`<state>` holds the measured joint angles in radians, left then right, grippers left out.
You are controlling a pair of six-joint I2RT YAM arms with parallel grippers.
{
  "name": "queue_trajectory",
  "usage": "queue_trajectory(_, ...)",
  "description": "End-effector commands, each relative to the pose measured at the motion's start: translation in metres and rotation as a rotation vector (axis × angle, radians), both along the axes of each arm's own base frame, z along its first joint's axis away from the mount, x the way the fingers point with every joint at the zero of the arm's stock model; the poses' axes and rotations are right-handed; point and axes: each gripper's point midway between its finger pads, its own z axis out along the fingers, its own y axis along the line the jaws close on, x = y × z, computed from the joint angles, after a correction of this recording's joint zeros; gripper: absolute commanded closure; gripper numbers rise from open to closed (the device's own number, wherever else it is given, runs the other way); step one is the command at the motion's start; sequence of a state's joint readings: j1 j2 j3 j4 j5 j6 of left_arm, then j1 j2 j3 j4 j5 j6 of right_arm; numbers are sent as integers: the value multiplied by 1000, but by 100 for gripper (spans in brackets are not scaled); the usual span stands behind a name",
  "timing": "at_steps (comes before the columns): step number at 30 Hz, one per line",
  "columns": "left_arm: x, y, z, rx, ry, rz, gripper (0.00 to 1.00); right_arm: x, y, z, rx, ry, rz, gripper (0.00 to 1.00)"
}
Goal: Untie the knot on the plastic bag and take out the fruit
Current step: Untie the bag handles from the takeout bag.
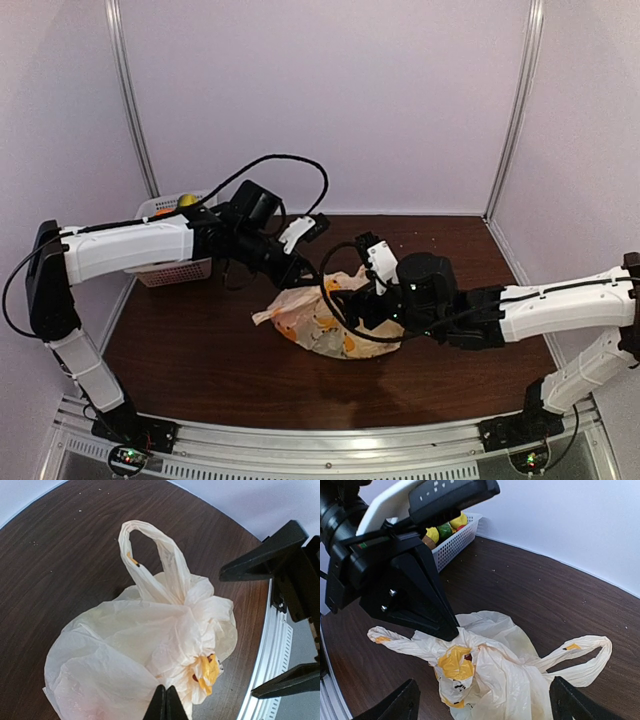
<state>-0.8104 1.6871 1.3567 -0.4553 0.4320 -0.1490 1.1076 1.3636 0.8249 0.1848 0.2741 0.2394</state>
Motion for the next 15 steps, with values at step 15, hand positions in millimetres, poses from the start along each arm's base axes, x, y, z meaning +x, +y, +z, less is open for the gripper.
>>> queue_trajectory(15, -10, -8, 22, -8, -103, -8, 100, 10, 16, -26, -105, -2, -142, 10)
